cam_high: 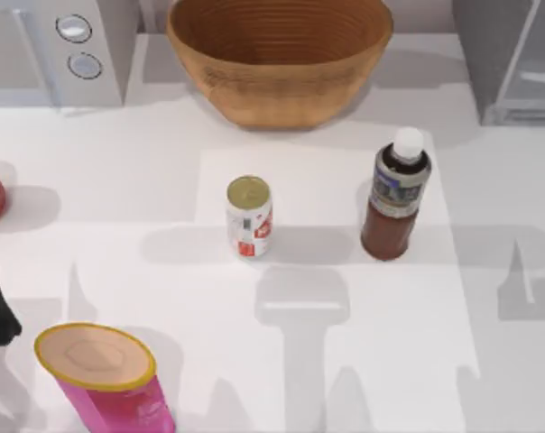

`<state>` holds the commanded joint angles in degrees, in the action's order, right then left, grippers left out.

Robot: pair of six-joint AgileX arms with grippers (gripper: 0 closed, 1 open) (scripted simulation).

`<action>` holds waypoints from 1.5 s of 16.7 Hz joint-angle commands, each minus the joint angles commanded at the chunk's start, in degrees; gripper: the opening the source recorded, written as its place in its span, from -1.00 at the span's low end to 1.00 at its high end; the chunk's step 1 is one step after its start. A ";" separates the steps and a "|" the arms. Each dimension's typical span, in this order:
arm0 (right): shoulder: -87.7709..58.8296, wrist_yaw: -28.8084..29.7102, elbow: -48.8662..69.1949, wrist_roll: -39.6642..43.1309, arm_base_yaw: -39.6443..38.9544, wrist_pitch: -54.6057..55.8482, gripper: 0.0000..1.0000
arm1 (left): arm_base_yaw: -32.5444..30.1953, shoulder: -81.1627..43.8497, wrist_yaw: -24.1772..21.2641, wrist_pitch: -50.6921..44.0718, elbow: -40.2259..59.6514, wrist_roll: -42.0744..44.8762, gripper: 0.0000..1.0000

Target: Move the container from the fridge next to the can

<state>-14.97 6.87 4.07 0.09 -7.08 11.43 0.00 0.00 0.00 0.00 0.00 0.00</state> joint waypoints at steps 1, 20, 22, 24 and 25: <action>3.63 -1.59 -1.08 -0.03 1.78 -2.77 1.00 | 0.00 0.00 0.00 0.00 0.00 0.00 1.00; 28.08 -6.60 7.14 0.23 7.21 -32.87 1.00 | 0.00 0.00 0.00 0.00 0.00 0.00 1.00; 33.30 -6.68 11.40 0.31 7.18 -42.75 1.00 | 0.00 0.00 0.00 0.00 0.00 0.00 1.00; 38.74 -6.76 15.84 0.37 7.16 -53.31 1.00 | 0.00 0.00 0.00 0.00 0.00 0.00 1.00; 41.45 -6.80 18.05 0.40 7.15 -58.62 1.00 | 0.00 0.00 0.00 0.00 0.00 0.00 1.00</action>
<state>26.47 0.07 22.12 0.49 0.06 -47.19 0.00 0.00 0.00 0.00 0.00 0.00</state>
